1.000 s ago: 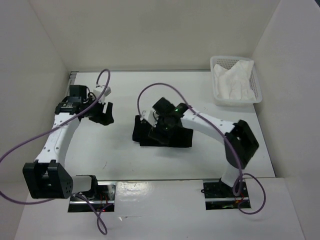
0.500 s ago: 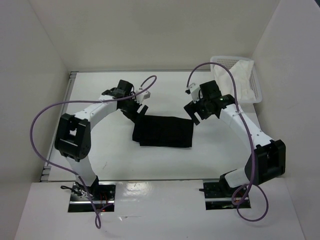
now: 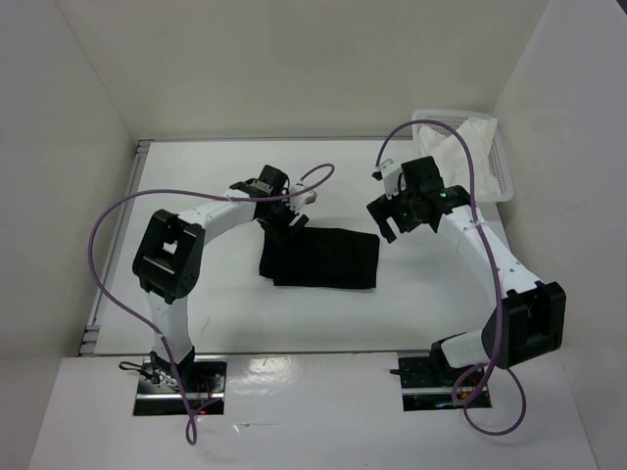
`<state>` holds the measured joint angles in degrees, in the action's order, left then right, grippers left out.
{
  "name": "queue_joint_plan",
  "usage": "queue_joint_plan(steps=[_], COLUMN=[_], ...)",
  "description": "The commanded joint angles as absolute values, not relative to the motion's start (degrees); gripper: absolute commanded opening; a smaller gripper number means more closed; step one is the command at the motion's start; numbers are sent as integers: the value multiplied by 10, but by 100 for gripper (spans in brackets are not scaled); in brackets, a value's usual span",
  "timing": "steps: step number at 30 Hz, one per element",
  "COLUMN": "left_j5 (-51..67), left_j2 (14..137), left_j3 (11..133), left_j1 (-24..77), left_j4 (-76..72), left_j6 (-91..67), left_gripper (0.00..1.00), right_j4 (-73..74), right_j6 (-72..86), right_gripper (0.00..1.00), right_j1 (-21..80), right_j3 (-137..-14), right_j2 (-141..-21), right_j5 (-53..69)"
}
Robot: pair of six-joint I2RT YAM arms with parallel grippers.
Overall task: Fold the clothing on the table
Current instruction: Fold the skirt
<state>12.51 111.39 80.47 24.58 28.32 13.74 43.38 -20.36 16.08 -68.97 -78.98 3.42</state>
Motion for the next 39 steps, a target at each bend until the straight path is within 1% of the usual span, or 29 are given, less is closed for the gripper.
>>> queue_joint_plan(steps=[1,3,4,5,7,9,12,13,15,18,22,24,32,39], left_j5=[113,113,113,113,119,119,107,107,107,95,94,102,125,130], left_j2=[1121,1126,1133,1142,1150,1155,1161,1161,1169,1179,1192,1197,1197,1186], left_j3=[808,802,802,802,809,809,809,809,809,809,816,831,825,814], left_j1=[259,259,259,259,265,276,281,281,281,281,251,221,113,51], left_j4=[270,270,270,275,275,281,270,270,264,258,264,269,269,264], left_j6=[157,157,157,157,157,152,134,128,110,87,36,23,-19,-33], left_gripper=[78,72,67,58,47,44,36,34,34,31,31,31,31,31], right_j4=[442,442,442,442,442,442,442,442,442,442,447,447,447,458], right_j6=[-192,-192,-192,-192,-192,-192,-192,-192,-192,-192,-192,-192,-192,-198], right_gripper=[95,95,95,95,95,95,95,95,95,95,95,95,95,95], right_j1=[156,156,156,156,156,156,156,156,156,156,156,156,156,156], right_j3=[-700,-700,-700,-700,-700,-706,-711,-711,-716,-722,-727,-732,-753,-780], right_j2=[-788,-788,-788,-788,-794,-799,-799,-805,-811,-817,-822,-828,-860,-895], right_j5=[40,40,45,45,50,50,50,50,55,55,55,61,72,84])
